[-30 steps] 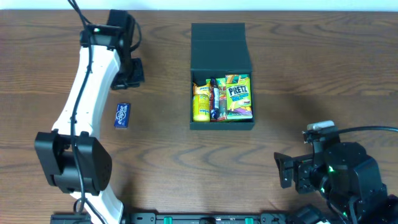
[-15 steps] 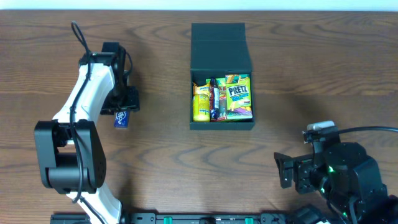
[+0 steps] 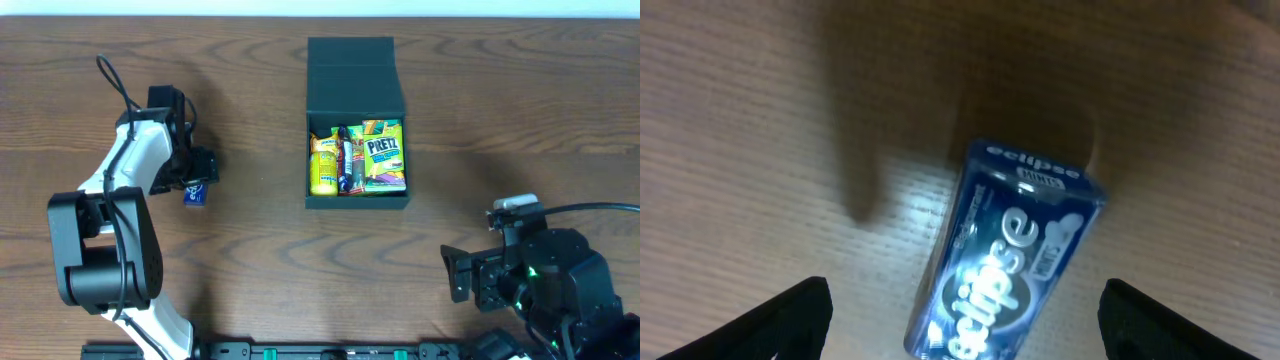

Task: Pack container
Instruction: 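Reach left gripper to the blue Eclipse mint tin and grasp it, then carry the Eclipse tin into the box and release it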

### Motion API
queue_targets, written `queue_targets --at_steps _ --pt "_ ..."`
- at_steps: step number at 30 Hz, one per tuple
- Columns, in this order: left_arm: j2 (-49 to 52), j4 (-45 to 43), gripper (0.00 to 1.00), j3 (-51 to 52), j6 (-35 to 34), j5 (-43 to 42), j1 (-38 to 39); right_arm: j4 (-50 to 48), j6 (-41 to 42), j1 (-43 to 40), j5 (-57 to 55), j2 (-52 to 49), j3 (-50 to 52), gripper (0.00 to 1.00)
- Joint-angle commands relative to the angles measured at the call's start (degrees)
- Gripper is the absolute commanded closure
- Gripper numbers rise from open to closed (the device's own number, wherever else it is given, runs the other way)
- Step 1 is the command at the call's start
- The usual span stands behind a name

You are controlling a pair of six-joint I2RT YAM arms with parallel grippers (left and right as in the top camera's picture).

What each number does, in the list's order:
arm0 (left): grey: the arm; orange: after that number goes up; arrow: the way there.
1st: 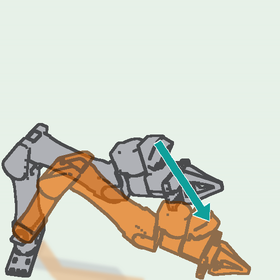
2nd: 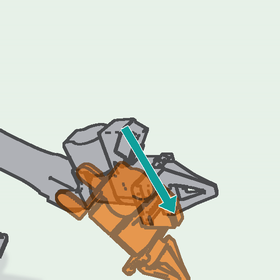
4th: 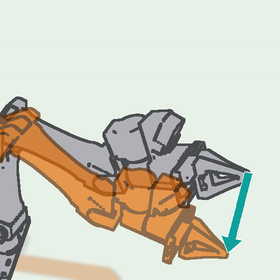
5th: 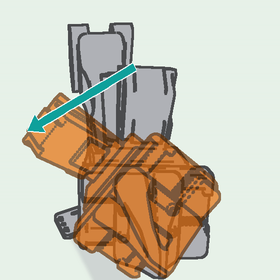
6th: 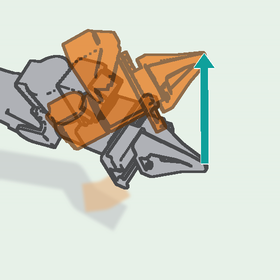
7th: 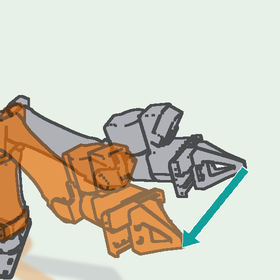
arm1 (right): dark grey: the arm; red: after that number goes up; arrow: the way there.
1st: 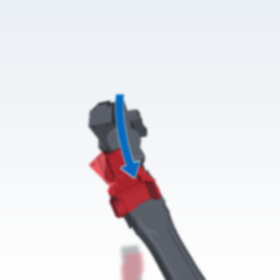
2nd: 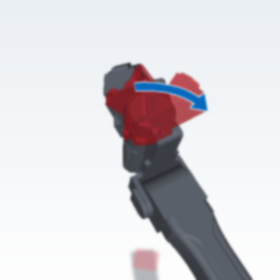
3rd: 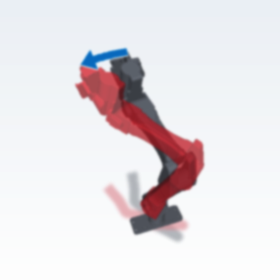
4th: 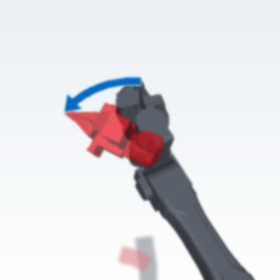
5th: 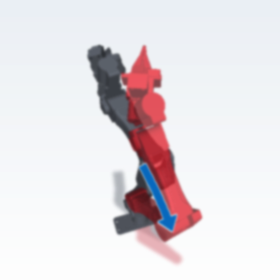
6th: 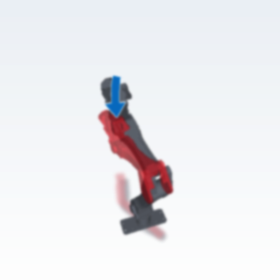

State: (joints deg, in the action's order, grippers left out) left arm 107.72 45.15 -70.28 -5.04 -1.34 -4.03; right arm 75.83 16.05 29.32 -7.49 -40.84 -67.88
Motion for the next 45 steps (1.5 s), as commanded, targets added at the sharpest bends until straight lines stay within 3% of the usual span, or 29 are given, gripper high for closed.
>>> queue_targets --at_steps 1,6,17,23,33,40,45 --pt "0.1 -0.7 0.13 1.3 0.3 -0.2 -0.1 0.1 -0.4 -0.5 -0.4 0.1 -0.4 0.01" --pt "1.2 -2.4 0.13 1.6 0.3 -0.9 -0.1 0.1 -0.4 -0.5 -0.4 0.1 -0.4 0.01" --pt "4.4 -3.4 0.27 1.6 0.3 -1.9 -0.1 0.1 -0.4 -0.5 -0.4 0.1 -0.4 0.01" --pt "4.4 -3.4 0.47 1.6 -0.1 -1.9 -0.1 0.1 -0.5 -0.5 -0.4 0.1 -0.4 0.01" --pt "4.3 -3.4 0.68 0.5 -4.3 -3.2 -0.1 0.1 -0.4 -0.5 -0.4 0.1 -0.4 0.01" --pt "4.2 0.5 0.83 -8.1 -9.6 -6.7 1.6 0.1 -0.5 -0.5 -0.4 0.1 -0.4 0.01" --pt "4.2 2.1 0.94 -18.1 -15.4 -6.6 6.9 0.1 -0.4 -0.5 -0.4 0.1 -0.4 0.01"
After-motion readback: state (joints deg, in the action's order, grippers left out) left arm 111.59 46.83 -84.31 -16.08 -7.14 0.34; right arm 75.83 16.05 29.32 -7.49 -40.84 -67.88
